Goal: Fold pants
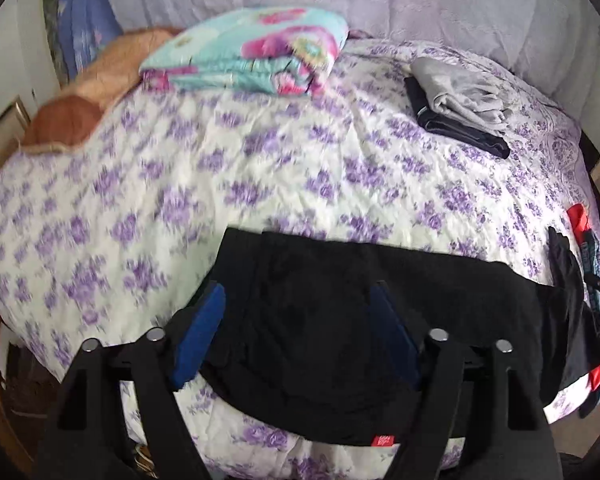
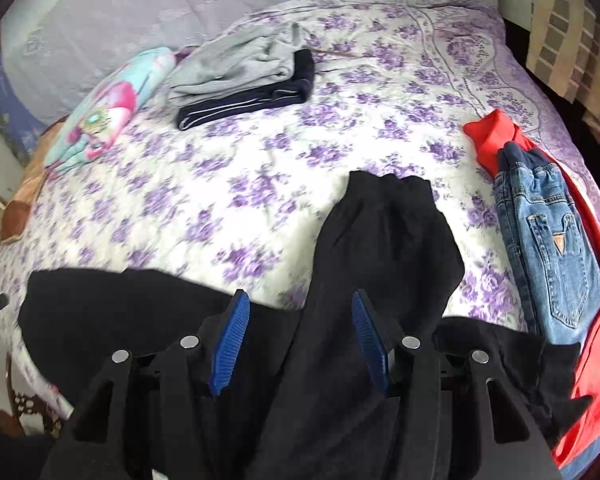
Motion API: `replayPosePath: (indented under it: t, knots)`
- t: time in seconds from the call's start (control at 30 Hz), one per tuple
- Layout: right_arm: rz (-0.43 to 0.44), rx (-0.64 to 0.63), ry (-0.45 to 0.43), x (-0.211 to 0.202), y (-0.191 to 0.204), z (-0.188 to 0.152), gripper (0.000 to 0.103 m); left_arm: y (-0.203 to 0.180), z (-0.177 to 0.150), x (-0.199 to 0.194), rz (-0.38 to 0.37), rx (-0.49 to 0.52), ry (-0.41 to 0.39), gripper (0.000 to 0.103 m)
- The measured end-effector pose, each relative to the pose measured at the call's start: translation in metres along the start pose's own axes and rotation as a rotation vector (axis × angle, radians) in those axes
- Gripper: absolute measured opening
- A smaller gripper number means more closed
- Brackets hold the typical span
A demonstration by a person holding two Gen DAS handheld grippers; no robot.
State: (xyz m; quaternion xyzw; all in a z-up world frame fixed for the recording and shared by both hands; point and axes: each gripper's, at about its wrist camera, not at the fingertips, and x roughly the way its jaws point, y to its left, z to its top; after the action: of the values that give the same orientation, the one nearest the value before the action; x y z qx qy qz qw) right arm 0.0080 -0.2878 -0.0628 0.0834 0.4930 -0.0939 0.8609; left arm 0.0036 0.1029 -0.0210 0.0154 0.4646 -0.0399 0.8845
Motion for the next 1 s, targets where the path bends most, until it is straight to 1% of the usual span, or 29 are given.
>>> replayPosePath:
  t: [0.03, 0.07, 0.1, 0.13, 0.23, 0.3, 0.37, 0.43, 0.5, 0.6, 0.67, 0.77, 1.0]
  knots:
    - [-0.020, 0.004, 0.000, 0.010, 0.005, 0.006, 0.056, -0.010, 0.006, -0.007, 0.016, 0.025, -0.035, 0.087]
    - [-0.045, 0.003, 0.004, 0.022, 0.009, 0.013, 0.059, -0.021, 0.011, -0.015, 0.036, 0.050, -0.070, 0.092]
    - [-0.069, -0.003, 0.009, 0.032, 0.012, 0.021, 0.063, -0.029, 0.015, -0.020, 0.047, 0.067, -0.091, 0.093]
    - [-0.099, -0.015, 0.015, 0.044, 0.016, 0.025, 0.064, -0.036, 0.018, -0.023, 0.054, 0.080, -0.105, 0.093]
    - [-0.212, -0.089, 0.072, 0.085, 0.028, 0.031, 0.064, -0.049, 0.025, -0.029, 0.028, 0.071, -0.112, 0.094]
    - [-0.281, -0.131, 0.091, 0.099, 0.027, 0.025, 0.064, -0.049, 0.025, -0.027, 0.002, 0.040, -0.096, 0.095]
    - [-0.296, -0.141, 0.110, 0.105, 0.025, 0.019, 0.063, -0.047, 0.022, -0.021, -0.022, 0.017, -0.066, 0.095]
    - [-0.278, -0.137, 0.118, 0.108, 0.021, 0.016, 0.054, -0.042, 0.019, -0.012, -0.032, -0.007, -0.032, 0.095]
    - [-0.250, -0.129, 0.124, 0.108, 0.015, 0.015, 0.027, -0.037, 0.018, -0.003, -0.040, -0.031, -0.002, 0.096]
    - [-0.230, -0.108, 0.114, 0.101, 0.007, 0.014, 0.017, -0.032, 0.021, 0.004, -0.072, -0.067, 0.023, 0.096]
    - [-0.231, -0.115, 0.096, 0.094, 0.005, 0.012, 0.012, -0.035, 0.023, 0.007, -0.086, -0.071, 0.032, 0.096]
    - [-0.245, -0.126, 0.067, 0.082, 0.006, 0.010, 0.008, -0.042, 0.027, 0.011, -0.099, -0.048, 0.036, 0.096]
    - [-0.255, -0.085, 0.008, 0.054, -0.003, 0.004, 0.004, -0.059, 0.031, 0.017, -0.139, 0.006, 0.048, 0.096]
